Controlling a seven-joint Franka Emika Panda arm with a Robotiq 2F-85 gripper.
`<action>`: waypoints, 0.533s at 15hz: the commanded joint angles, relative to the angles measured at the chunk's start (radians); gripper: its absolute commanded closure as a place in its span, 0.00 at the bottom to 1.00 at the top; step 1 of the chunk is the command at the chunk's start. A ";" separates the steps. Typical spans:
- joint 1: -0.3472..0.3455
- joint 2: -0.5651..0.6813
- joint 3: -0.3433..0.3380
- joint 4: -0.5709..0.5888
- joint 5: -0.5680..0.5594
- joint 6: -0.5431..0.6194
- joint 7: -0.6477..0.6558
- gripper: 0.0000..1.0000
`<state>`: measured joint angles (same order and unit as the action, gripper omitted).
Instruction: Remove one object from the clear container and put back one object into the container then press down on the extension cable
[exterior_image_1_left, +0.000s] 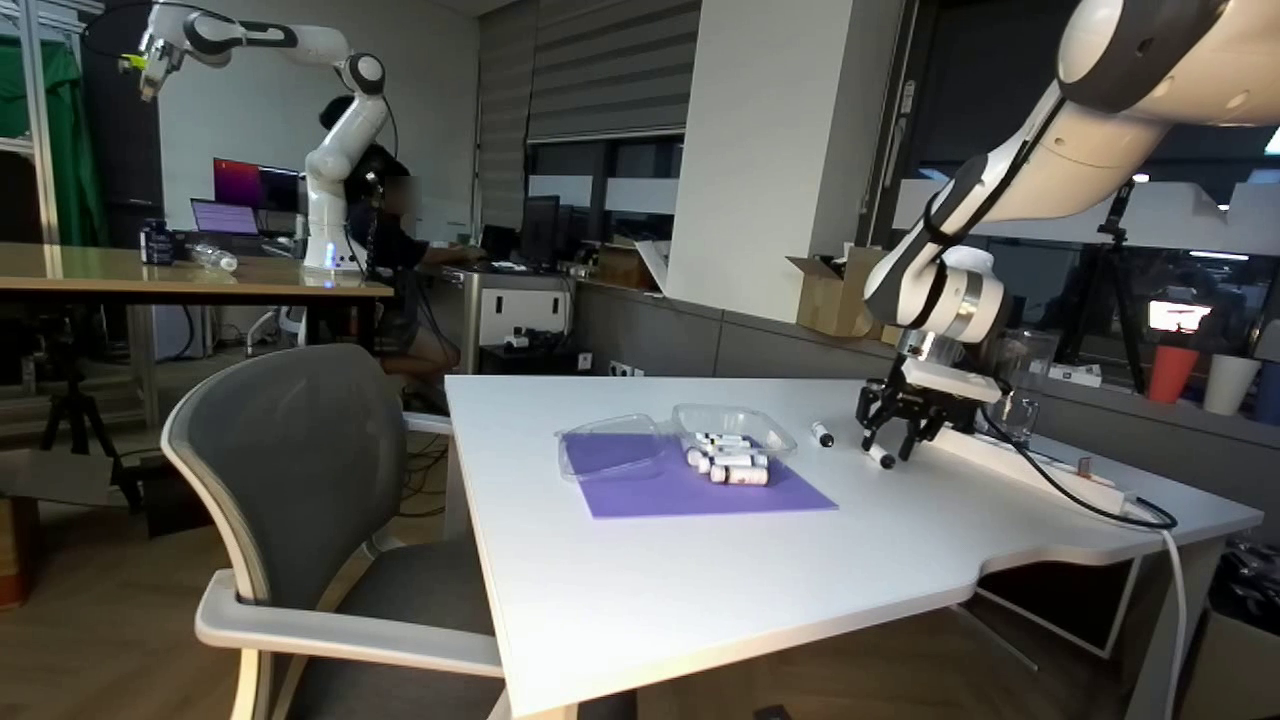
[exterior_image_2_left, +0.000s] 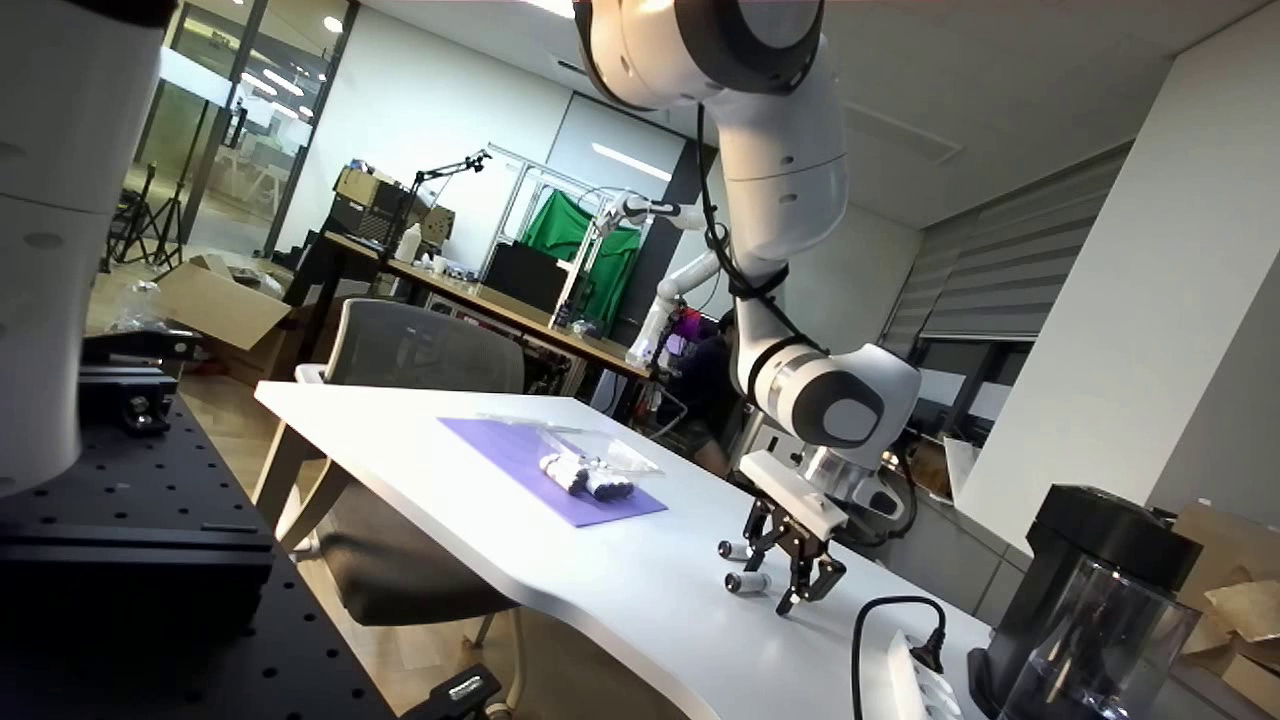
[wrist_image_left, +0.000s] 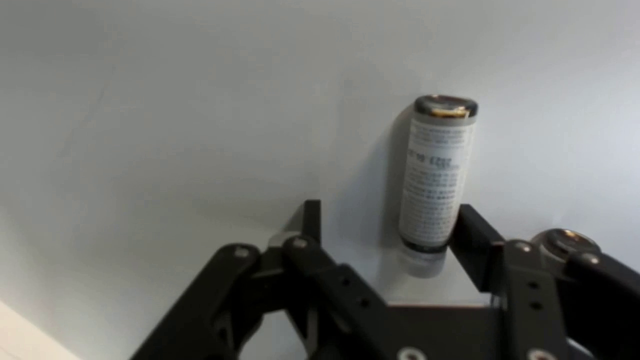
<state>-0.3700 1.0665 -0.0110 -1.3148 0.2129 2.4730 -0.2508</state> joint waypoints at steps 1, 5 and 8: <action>0.010 0.025 -0.010 0.058 -0.025 -0.030 0.043 0.63; 0.008 0.023 -0.006 0.063 -0.023 -0.034 0.039 0.89; -0.053 -0.030 0.086 0.012 0.015 -0.061 -0.095 0.93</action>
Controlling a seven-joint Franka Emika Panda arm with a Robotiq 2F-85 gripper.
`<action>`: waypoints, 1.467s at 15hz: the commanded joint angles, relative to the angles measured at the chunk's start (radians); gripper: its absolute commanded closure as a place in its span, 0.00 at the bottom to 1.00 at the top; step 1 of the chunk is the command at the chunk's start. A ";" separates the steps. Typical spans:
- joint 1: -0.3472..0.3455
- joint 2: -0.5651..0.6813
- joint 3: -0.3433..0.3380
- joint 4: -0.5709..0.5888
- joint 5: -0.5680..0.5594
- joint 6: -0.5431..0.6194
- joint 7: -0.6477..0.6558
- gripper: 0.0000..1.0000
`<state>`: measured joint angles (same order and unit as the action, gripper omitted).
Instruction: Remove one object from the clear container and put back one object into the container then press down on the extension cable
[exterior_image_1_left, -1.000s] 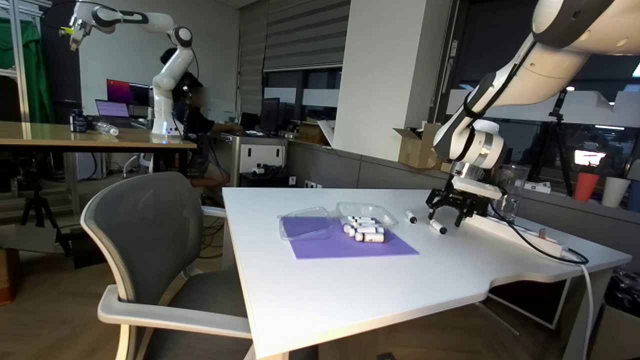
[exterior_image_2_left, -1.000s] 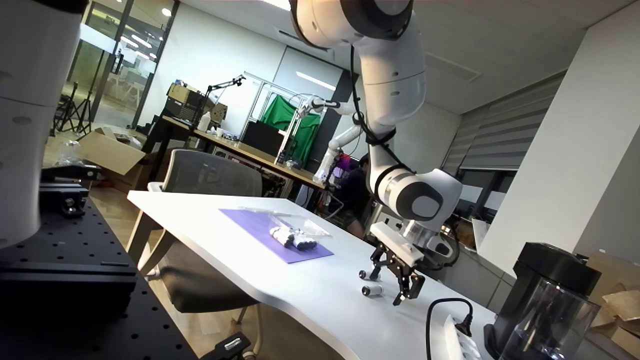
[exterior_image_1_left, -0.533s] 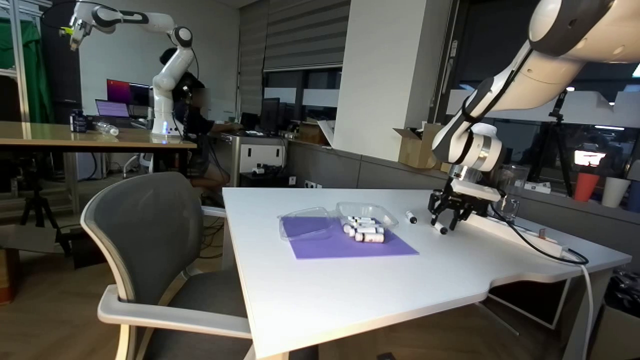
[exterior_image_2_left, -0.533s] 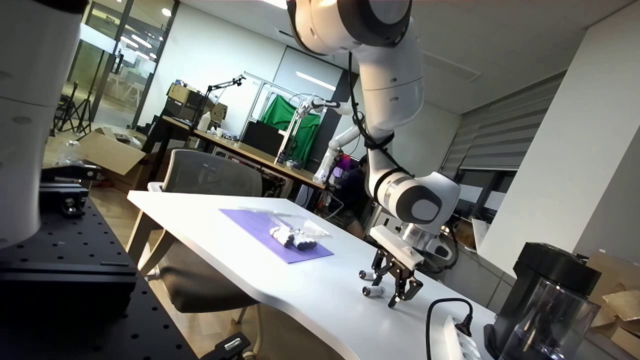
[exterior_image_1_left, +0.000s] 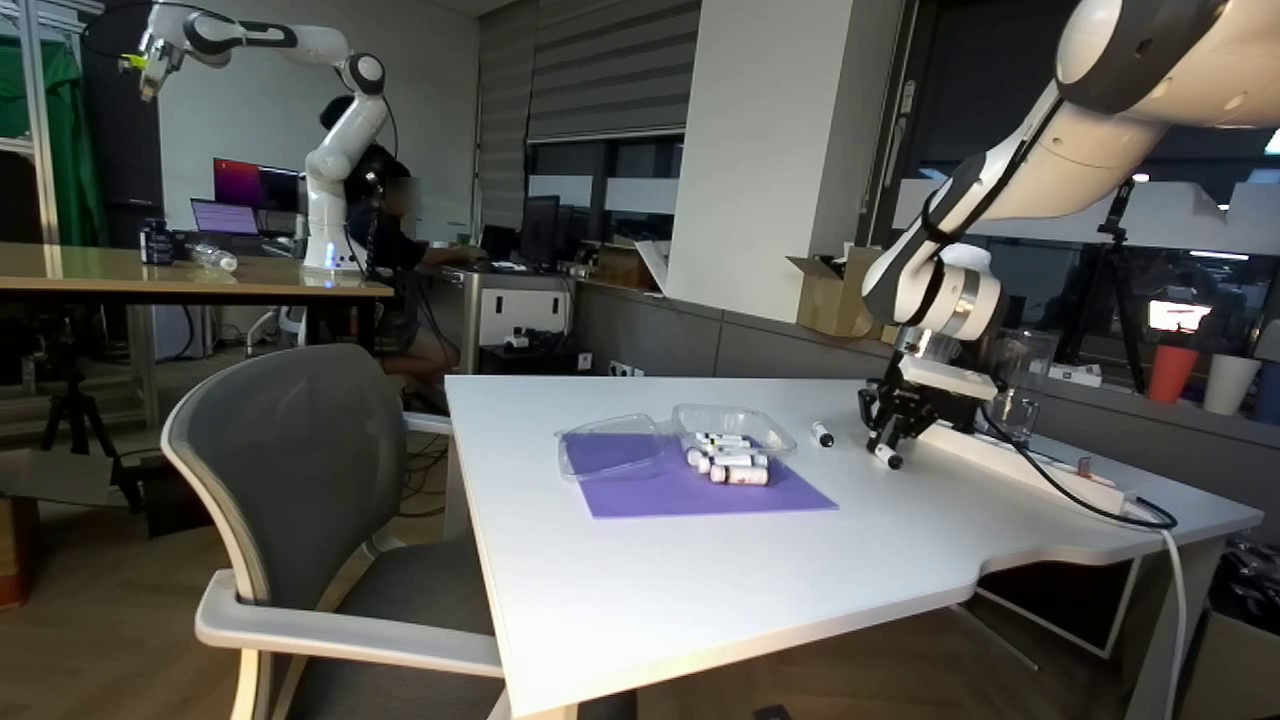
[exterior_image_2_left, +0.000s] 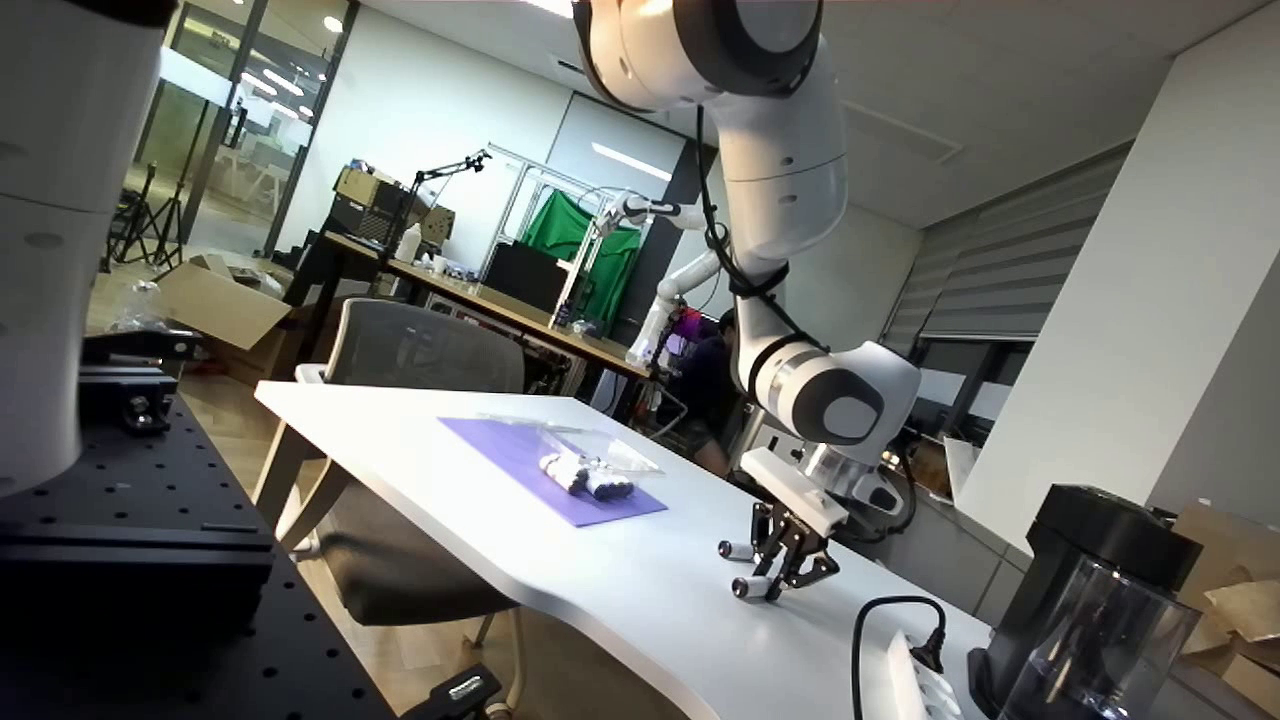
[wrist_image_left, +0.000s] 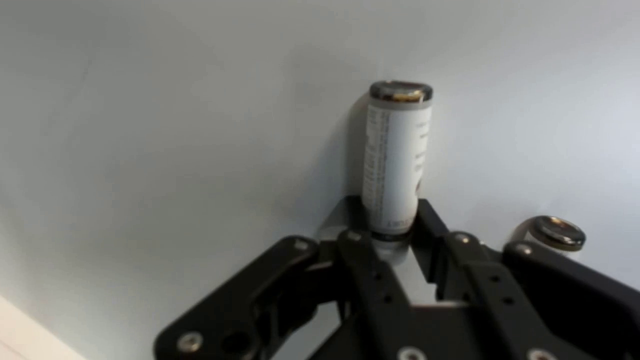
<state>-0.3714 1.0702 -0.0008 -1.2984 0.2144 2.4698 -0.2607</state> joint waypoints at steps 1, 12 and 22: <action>-0.083 -0.067 0.128 -0.046 0.033 -0.041 -0.167 0.93; -0.126 -0.455 0.316 -0.558 0.099 0.023 -0.778 0.93; 0.001 -0.535 0.285 -0.737 0.171 0.041 -1.204 0.93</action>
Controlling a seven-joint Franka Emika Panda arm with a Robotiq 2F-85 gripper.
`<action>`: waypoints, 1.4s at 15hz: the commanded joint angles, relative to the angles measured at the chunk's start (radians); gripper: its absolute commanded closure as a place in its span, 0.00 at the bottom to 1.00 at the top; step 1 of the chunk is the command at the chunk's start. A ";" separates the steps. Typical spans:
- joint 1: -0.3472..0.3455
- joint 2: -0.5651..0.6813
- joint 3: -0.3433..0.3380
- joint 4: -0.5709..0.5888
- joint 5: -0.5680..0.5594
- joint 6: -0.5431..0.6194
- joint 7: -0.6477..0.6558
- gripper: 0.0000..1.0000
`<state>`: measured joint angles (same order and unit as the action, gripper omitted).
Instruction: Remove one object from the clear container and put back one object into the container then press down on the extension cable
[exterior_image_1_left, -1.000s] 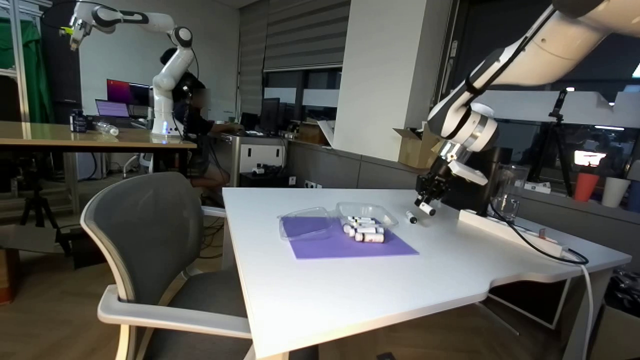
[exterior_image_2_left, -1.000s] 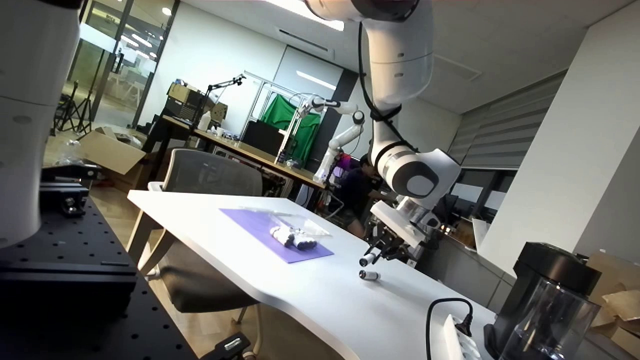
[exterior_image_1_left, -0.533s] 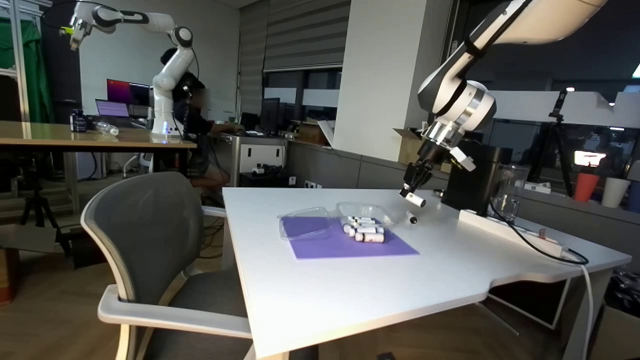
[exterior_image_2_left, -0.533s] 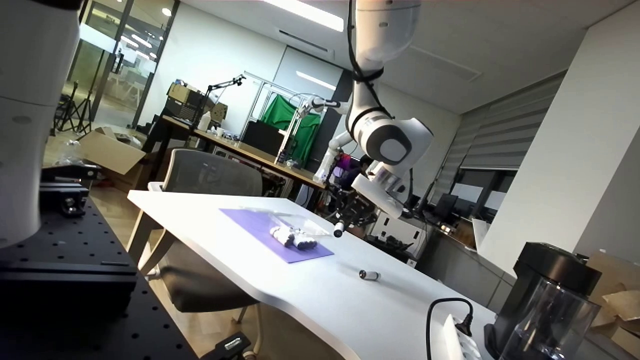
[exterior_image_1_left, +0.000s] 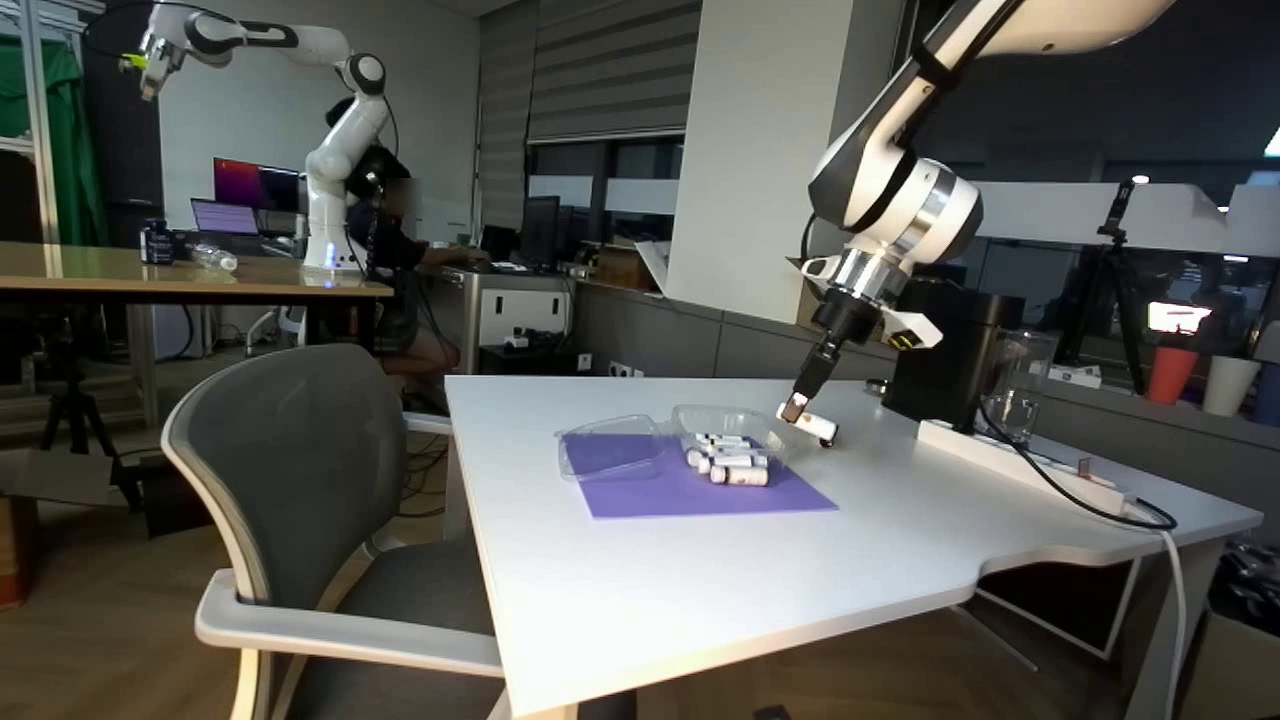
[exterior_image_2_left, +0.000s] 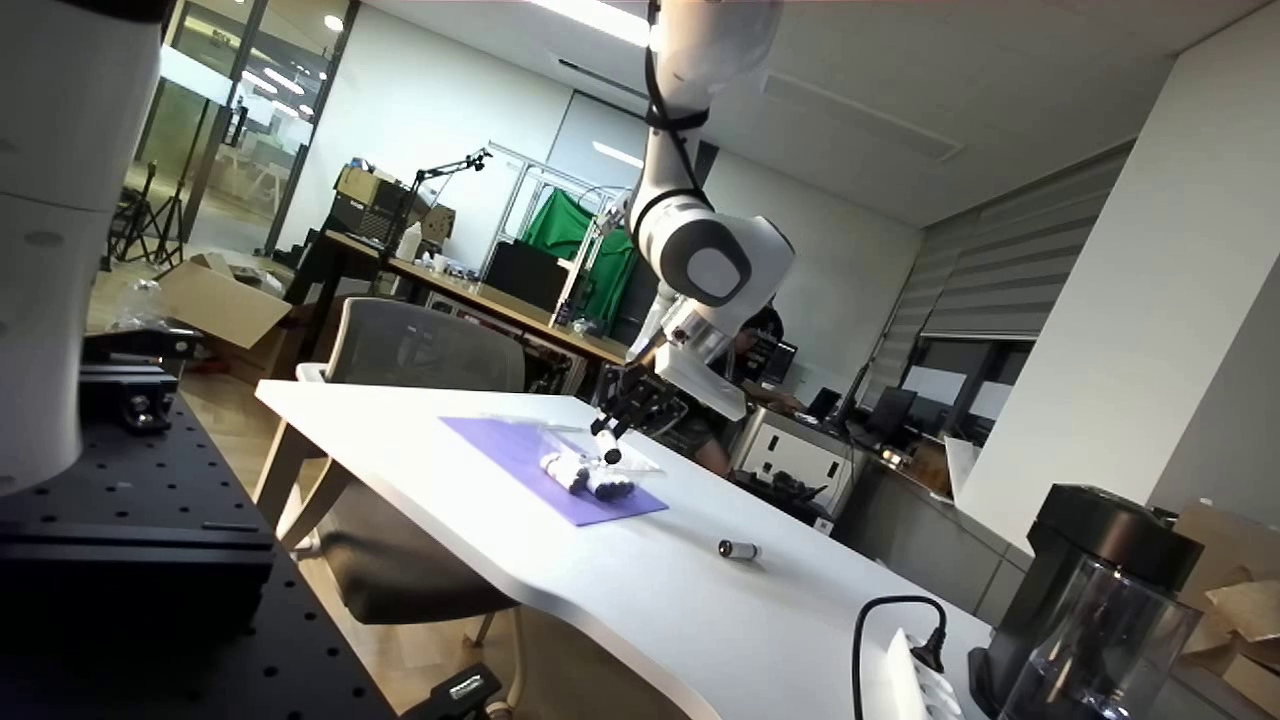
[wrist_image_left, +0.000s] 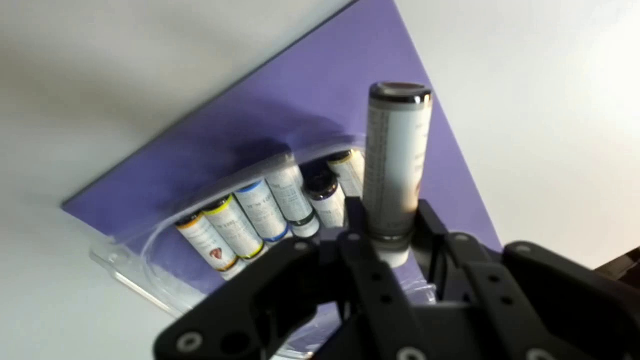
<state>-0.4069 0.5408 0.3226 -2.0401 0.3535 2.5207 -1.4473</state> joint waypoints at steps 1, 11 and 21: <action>0.054 -0.004 -0.039 0.003 0.037 -0.006 -0.024 0.73; 0.096 0.008 -0.077 0.017 0.004 0.021 -0.045 0.93; 0.151 0.100 -0.039 0.084 -0.076 0.218 -0.165 0.93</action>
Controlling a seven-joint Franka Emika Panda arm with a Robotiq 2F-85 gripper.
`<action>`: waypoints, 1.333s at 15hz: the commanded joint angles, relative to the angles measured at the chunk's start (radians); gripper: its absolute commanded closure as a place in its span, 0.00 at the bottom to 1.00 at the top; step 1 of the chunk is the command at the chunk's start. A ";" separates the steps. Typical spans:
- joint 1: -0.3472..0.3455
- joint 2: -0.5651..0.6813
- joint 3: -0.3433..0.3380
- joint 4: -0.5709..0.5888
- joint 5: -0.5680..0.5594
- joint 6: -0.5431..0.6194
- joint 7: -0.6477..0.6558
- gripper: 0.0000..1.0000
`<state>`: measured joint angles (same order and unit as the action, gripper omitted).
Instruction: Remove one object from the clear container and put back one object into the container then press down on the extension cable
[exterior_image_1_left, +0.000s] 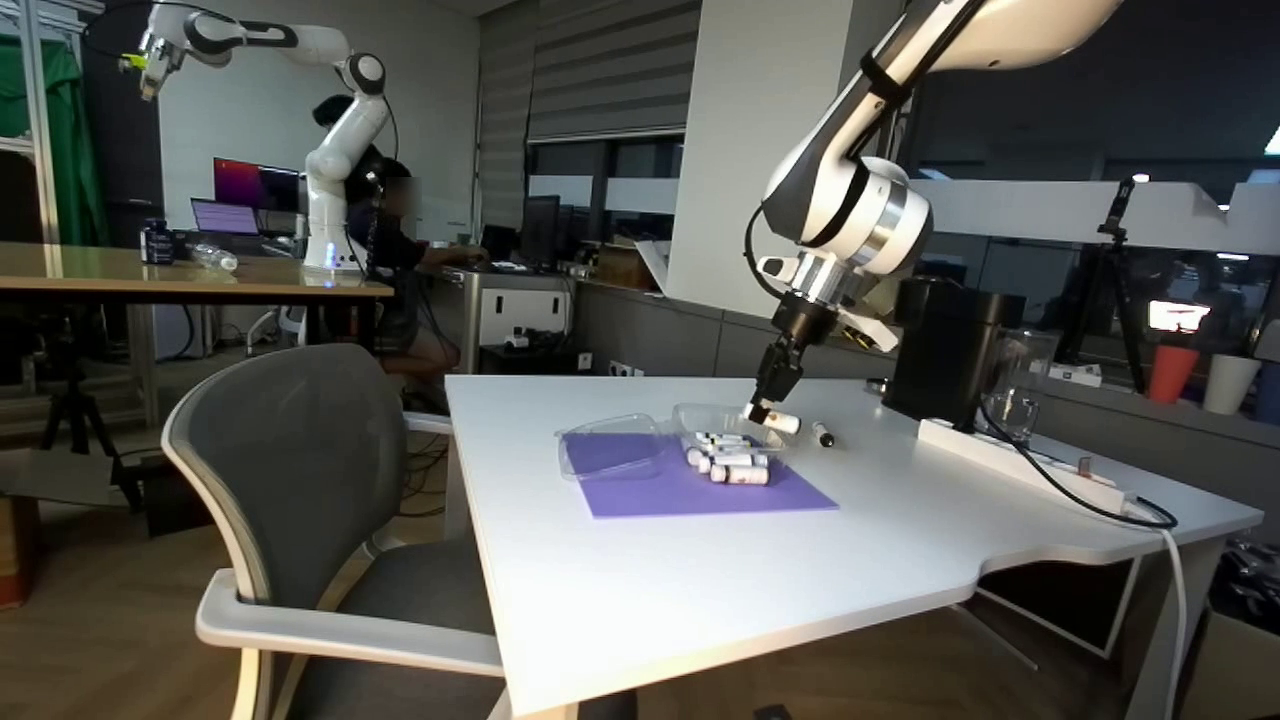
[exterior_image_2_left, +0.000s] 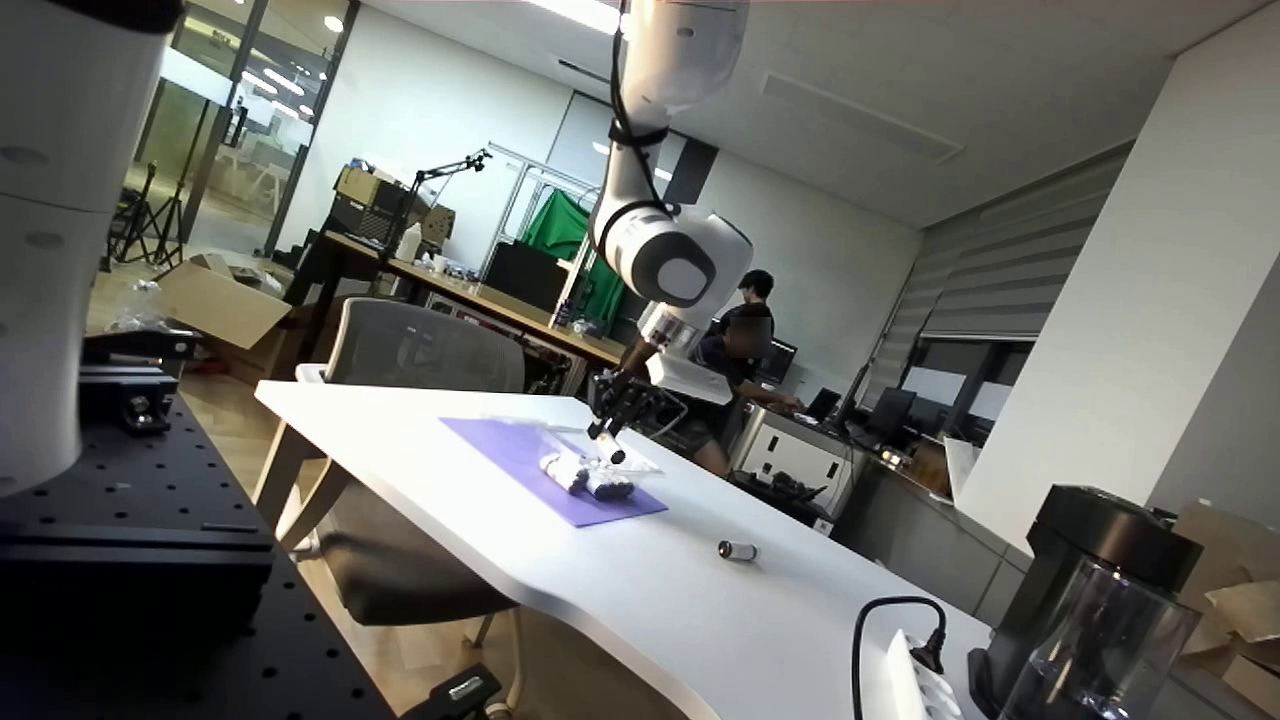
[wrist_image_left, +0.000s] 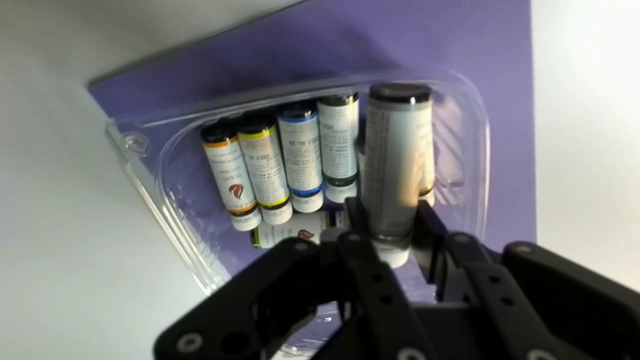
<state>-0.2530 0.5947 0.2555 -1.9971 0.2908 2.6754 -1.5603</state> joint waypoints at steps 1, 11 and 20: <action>-0.013 0.066 0.053 0.047 -0.008 0.105 -0.083 0.93; -0.059 0.123 0.117 0.096 -0.073 0.194 -0.069 0.20; -0.189 0.083 -0.112 0.283 -0.037 -0.116 0.080 0.25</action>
<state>-0.4097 0.6388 0.2146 -1.8186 0.2364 2.6462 -1.5326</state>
